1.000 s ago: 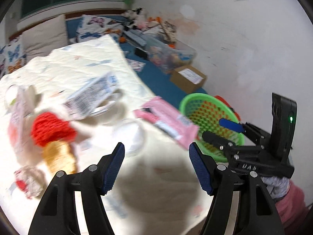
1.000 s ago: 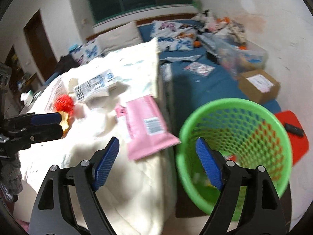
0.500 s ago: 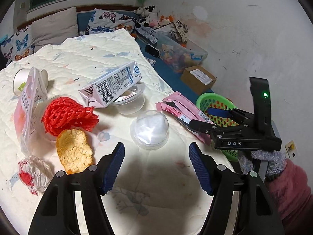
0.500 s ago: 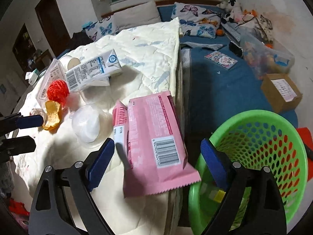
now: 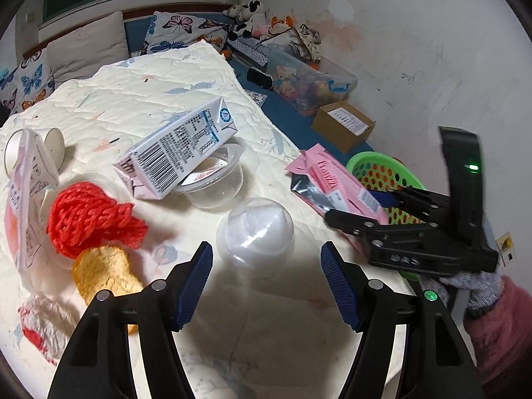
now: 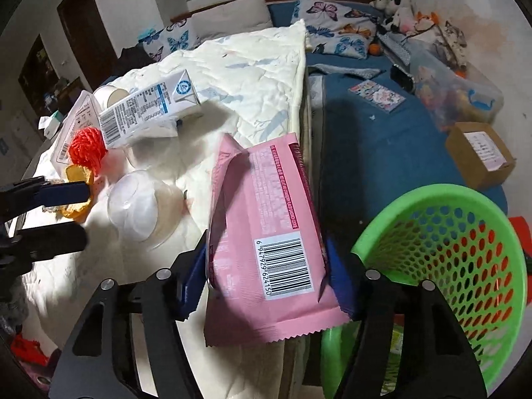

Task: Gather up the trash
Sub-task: 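Grasp the pink snack wrapper with the right gripper while the left gripper grasps the clear plastic cup, then drop the pink wrapper and clear cup into the green basket with both grippers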

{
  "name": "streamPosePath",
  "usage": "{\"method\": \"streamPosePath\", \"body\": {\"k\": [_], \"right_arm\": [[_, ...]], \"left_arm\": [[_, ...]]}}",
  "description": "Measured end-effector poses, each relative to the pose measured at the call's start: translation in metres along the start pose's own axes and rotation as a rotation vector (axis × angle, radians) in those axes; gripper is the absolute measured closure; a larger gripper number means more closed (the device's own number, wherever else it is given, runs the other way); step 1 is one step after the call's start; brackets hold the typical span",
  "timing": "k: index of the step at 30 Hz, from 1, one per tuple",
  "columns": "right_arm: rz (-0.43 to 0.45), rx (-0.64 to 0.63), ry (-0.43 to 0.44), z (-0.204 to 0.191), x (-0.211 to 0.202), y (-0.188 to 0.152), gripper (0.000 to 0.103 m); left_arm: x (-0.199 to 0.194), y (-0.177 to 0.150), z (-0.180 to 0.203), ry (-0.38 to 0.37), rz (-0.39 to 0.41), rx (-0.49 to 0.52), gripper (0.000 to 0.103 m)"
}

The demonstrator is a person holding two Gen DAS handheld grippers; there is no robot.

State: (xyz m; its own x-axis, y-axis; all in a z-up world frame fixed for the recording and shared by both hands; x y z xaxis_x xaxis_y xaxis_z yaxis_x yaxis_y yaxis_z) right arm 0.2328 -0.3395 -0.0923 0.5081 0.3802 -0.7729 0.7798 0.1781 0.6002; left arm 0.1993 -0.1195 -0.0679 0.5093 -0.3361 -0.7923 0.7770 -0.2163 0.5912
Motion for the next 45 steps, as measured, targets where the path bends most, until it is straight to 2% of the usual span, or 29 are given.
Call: {"method": "streamPosePath", "body": {"k": [10,23,33,40,45], "right_arm": [[0.063,0.007,-0.022,-0.005,-0.028,-0.006,0.041],[0.108,0.101,-0.085,0.018,-0.064,-0.032,0.041],[0.132,0.214,-0.203,0.065,-0.092,-0.06,0.039],[0.127,0.337,-0.277,0.108,-0.1,-0.079,0.038],[0.136,0.378,-0.324,0.126,-0.105,-0.088,0.023]], "left_arm": [[0.033,0.007,0.003,0.081,-0.023,0.018,0.04],[0.05,0.009,0.004,0.1,-0.036,0.019,0.046],[0.024,-0.002,0.028,0.017,-0.02,0.046,0.046],[0.008,0.006,0.07,-0.076,0.003,0.103,0.046],[0.012,0.016,0.1,-0.1,0.004,0.15,0.046]]}}
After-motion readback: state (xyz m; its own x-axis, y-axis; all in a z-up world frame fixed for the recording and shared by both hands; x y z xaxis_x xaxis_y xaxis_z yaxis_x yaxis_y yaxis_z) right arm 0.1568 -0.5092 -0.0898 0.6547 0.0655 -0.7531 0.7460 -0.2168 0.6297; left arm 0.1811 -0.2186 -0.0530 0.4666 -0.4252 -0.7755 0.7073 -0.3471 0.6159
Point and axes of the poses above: each gripper's, at about its wrist camera, not at the fingertips, and x roughly the way its jaws point, z to its right, y to its top, the point moved 3 cm from there along x, roughly the way its jaws point, and after that the axes turned 5 degrees about y, right-handed, at the moved point
